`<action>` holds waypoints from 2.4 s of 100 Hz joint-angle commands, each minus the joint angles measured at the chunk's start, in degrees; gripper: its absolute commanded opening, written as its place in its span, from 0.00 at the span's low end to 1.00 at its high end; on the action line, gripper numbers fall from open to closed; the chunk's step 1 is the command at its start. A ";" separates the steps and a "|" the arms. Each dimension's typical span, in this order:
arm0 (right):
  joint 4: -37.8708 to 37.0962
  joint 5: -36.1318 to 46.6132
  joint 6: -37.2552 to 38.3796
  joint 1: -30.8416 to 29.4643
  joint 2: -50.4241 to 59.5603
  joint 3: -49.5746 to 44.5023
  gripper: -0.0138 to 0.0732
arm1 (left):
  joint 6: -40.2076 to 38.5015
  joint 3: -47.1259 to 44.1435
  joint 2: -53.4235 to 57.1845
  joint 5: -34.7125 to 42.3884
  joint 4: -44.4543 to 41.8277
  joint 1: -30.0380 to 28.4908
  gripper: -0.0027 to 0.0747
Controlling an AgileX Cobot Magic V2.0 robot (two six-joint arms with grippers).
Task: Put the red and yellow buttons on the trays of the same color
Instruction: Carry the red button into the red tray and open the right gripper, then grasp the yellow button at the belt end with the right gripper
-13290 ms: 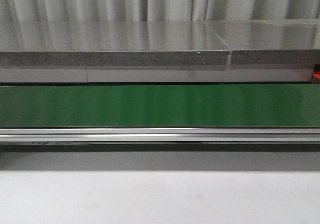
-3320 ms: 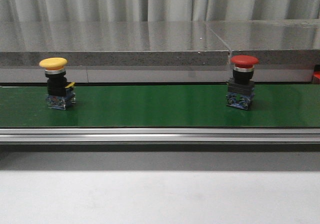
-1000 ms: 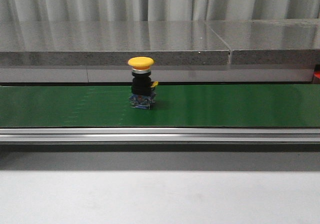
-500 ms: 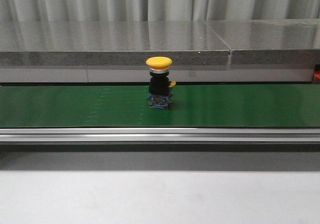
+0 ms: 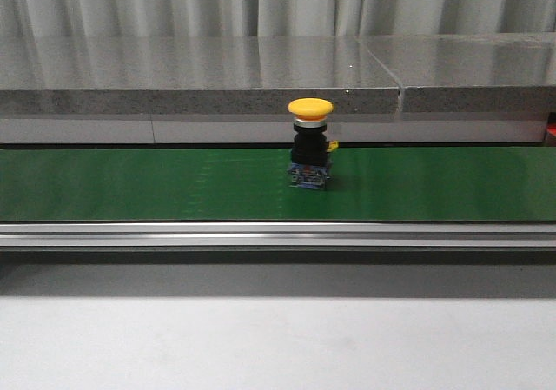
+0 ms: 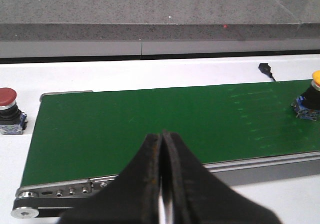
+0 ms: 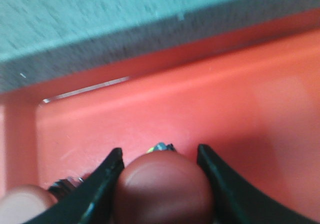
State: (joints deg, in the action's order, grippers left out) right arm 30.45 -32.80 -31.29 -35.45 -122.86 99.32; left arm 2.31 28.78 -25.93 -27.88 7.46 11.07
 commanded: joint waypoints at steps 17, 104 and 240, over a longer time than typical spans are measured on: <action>1.63 2.74 -0.20 0.00 1.22 2.16 0.40 | -0.14 1.51 -0.27 3.99 0.71 0.53 0.01; 2.43 0.83 -0.20 0.00 3.70 3.59 0.92 | -0.14 1.51 -0.27 3.99 0.71 0.53 0.01; 1.64 -14.75 -6.33 21.97 44.10 -39.28 0.92 | -0.14 1.51 -0.27 3.99 0.71 0.53 0.01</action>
State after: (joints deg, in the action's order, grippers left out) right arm 31.33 -46.40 -36.85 -15.13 -80.87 58.93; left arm 2.31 28.78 -25.93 -27.88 7.46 11.07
